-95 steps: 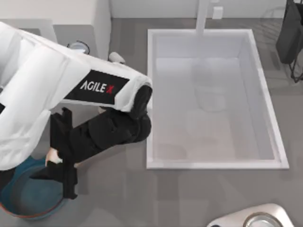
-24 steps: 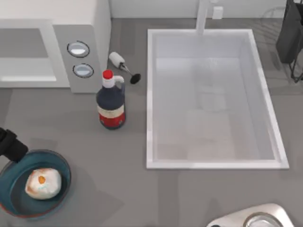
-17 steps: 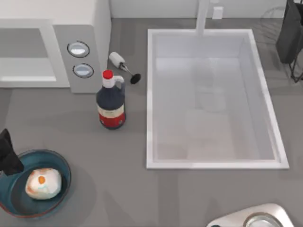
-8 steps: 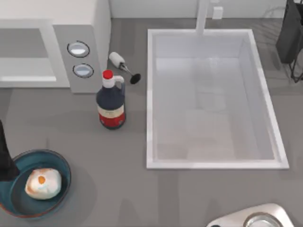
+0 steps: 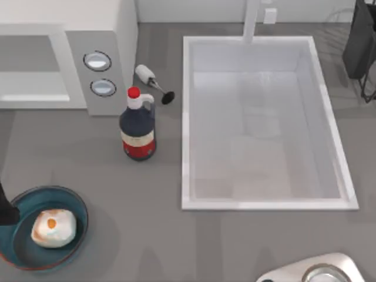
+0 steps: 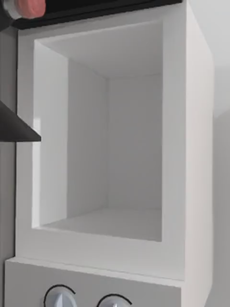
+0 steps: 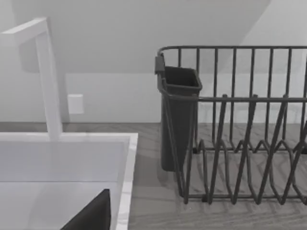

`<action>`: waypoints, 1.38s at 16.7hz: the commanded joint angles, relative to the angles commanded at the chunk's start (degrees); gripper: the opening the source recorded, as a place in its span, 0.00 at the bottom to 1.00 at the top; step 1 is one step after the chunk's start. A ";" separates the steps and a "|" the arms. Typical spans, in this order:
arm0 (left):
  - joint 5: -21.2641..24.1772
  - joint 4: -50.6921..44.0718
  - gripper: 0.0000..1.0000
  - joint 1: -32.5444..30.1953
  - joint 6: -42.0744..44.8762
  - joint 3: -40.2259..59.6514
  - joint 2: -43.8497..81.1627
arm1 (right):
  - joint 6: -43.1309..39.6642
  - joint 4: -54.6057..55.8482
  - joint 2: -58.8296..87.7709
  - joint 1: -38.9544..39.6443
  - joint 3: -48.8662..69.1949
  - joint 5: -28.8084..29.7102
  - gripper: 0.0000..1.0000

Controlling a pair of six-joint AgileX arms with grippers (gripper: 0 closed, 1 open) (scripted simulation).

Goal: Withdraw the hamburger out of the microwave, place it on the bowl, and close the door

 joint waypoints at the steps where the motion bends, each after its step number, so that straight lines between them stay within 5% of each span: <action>1: 0.00 0.00 0.55 0.00 0.00 0.00 0.00 | 0.00 0.00 0.00 0.00 0.00 0.00 1.00; 8: 0.00 0.00 0.02 0.00 0.00 0.00 0.00 | 0.00 0.00 0.00 0.00 0.00 0.00 1.00; 18: 0.21 -0.15 0.00 0.21 -0.01 -0.10 -0.19 | 0.00 0.00 0.00 0.00 0.00 0.00 1.00; 23: 7.55 -3.51 0.00 7.54 -0.11 -2.76 -6.27 | 0.00 0.00 0.00 0.00 0.00 0.00 1.00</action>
